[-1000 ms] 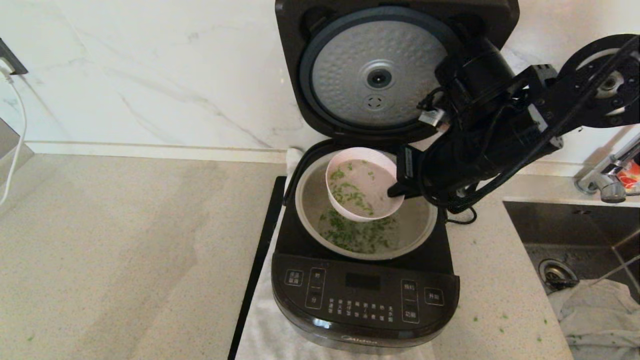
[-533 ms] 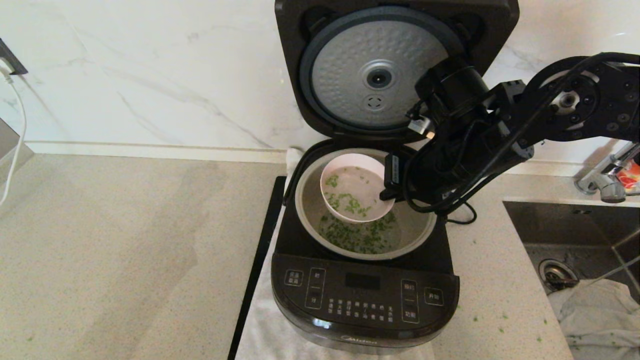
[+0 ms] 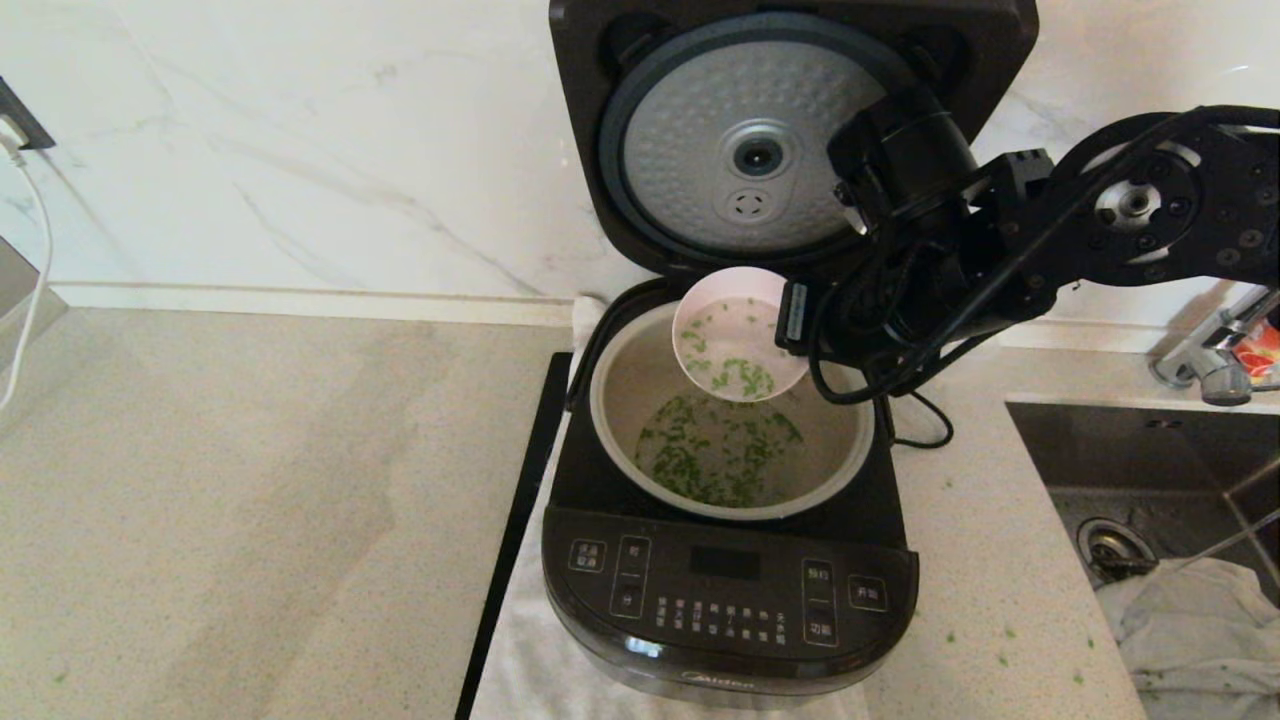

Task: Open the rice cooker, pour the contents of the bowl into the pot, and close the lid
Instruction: Pour the water from the bowl into the rice cooker

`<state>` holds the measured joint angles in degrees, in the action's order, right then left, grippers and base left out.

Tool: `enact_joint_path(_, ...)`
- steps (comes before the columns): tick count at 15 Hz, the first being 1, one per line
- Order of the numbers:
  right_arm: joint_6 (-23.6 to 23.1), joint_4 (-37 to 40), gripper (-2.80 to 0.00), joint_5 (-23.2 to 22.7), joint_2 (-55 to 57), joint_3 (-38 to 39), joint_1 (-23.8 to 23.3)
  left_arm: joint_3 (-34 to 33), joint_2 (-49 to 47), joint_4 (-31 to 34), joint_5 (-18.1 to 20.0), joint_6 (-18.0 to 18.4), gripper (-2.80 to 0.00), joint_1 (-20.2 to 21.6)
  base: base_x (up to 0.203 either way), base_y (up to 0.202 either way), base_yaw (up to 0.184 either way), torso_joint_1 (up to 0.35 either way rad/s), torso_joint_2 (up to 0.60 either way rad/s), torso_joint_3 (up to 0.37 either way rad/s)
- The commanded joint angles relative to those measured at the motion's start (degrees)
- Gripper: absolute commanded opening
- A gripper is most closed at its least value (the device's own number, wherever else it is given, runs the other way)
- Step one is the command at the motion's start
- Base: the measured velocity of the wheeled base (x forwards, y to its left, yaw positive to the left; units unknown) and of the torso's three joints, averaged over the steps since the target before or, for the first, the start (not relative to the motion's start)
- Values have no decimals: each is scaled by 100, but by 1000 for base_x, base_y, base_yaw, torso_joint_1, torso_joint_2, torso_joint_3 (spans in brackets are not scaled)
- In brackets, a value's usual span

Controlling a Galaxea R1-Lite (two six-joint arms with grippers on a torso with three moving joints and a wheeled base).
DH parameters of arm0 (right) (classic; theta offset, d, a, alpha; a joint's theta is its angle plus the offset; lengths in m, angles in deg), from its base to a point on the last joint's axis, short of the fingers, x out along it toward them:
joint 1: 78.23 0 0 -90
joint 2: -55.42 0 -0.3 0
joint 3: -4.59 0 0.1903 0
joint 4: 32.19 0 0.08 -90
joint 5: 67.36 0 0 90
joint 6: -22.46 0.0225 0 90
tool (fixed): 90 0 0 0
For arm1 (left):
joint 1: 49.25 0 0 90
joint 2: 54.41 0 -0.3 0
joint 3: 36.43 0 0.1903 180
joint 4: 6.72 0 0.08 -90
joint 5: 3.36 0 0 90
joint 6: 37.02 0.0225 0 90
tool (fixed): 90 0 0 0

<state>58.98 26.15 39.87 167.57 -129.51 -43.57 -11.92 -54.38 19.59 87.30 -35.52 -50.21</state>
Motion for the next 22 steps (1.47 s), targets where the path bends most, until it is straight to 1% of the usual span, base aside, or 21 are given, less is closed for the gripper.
enact_joint_path(1, -179, -180, -280, 515, -124, 138, 189, 0, 6, 4, -4, 0, -280, 0, 0, 0, 0, 0, 0, 0)
enact_joint_path(2, -319, -440, -280, 660, -156, 328, 227, 0, 6, 4, 4, 0, -280, 0, 0, 0, 0, 0, 0, 0)
enact_joint_path(5, -931, -1743, -280, 1108, -264, 1224, 342, 0, 6, 4, -4, 0, -280, 0, 0, 0, 0, 0, 0, 0)
enact_joint_path(8, -1872, -3616, -280, 1585, -392, 2217, 440, 0, 0, 4, -1, 0, -280, 0, 0, 0, 0, 0, 0, 0)
enact_joint_path(10, -2504, -4925, -280, 1902, -391, 2729, 478, 0, 4, 4, 1, 0, -280, 0, 0, 0, 0, 0, 0, 0)
enact_joint_path(13, -3449, -6609, -280, 2311, -406, 3409, 634, 0, 0, 4, -4, 0, -280, 0, 0, 0, 0, 0, 0, 0)
enact_joint_path(16, -4238, -8145, -280, 2588, -359, 3920, 825, 0, -2, 4, -2, 0, -280, 0, 0, 0, 0, 0, 0, 0)
enact_joint_path(19, -5337, -9980, -280, 2714, -129, 4269, 894, 0, 6, 4, -4, 0, -280, 0, 0, 0, 0, 0, 0, 0)
enact_joint_path(20, -5706, -10468, -280, 2725, -18, 4352, 899, 0, 6, 4, -3, 0, -280, 0, 0, 0, 0, 0, 0, 0)
enact_joint_path(21, -5963, -10826, -280, 2731, 87, 4443, 901, 0, -1, 4, 3, 0, -280, 0, 0, 0, 0, 0, 0, 0)
enact_joint_path(22, -6048, -10990, -280, 2732, 132, 4473, 910, 0, -1, 4, -3, 0, -280, 0, 0, 0, 0, 0, 0, 0)
